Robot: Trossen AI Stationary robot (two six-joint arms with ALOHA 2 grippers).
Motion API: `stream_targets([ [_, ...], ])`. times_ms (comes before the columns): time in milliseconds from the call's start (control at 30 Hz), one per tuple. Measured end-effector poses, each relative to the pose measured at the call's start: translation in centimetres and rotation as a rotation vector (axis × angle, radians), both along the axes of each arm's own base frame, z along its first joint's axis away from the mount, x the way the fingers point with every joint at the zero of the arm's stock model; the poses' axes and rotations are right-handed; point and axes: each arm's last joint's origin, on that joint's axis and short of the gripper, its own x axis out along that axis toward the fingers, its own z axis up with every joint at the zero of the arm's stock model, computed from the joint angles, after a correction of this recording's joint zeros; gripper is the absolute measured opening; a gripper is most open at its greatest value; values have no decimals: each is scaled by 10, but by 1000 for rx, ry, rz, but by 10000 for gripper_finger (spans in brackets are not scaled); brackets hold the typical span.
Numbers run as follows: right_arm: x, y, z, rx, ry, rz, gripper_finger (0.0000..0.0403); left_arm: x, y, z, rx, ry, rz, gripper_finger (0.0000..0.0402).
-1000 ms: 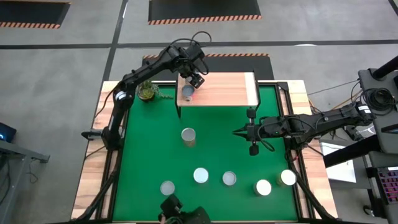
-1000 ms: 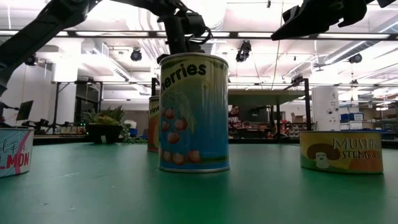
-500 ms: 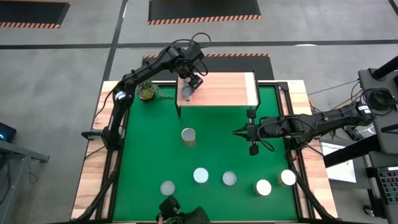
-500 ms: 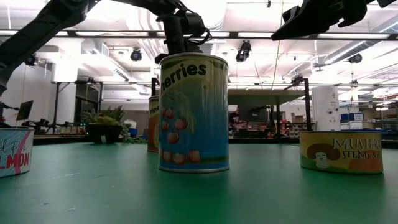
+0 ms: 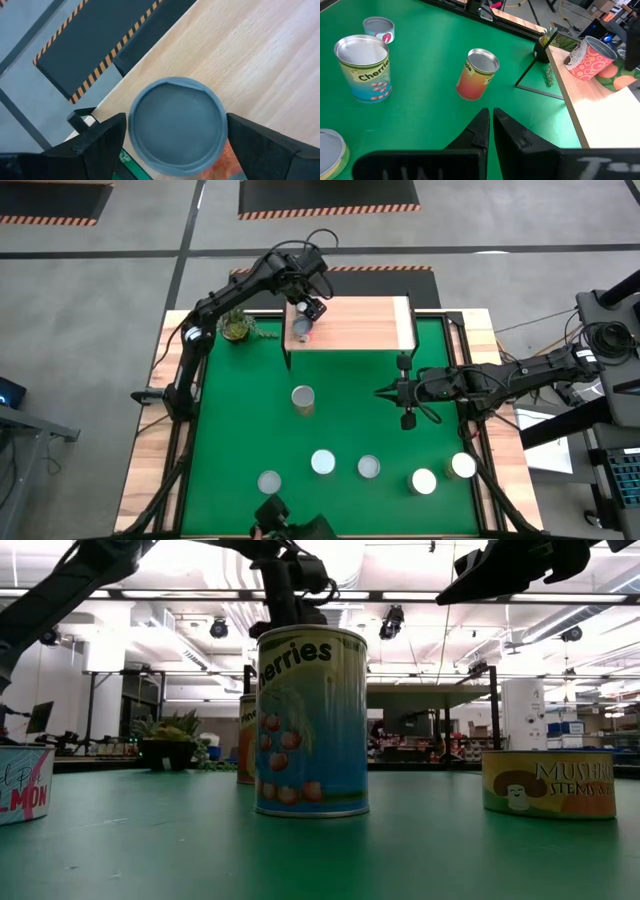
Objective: Pick and place cans onto a shelf
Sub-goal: Put the canned peach on the shelf
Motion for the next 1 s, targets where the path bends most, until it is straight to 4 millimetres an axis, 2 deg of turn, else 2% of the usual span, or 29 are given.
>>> stream_targets([
  [200,0,0,0,0,0,0,13,-6,-9,22,47,-35,-58,316],
  [367,0,0,0,0,0,0,13,-5,-5,19,59,-19,-93,278],
  [467,0,0,0,0,0,0,13,-2,-1,12,56,-1,-104,222],
  [700,0,0,0,-1,2,1,13,2,4,-2,33,43,-118,53],
  [767,0,0,0,-1,3,0,13,3,5,-4,27,51,-117,16],
  [833,0,0,0,-1,4,0,13,3,5,-5,24,55,-117,9],
  [1000,0,0,-1,-1,6,0,13,0,3,-6,2,82,-110,30],
])
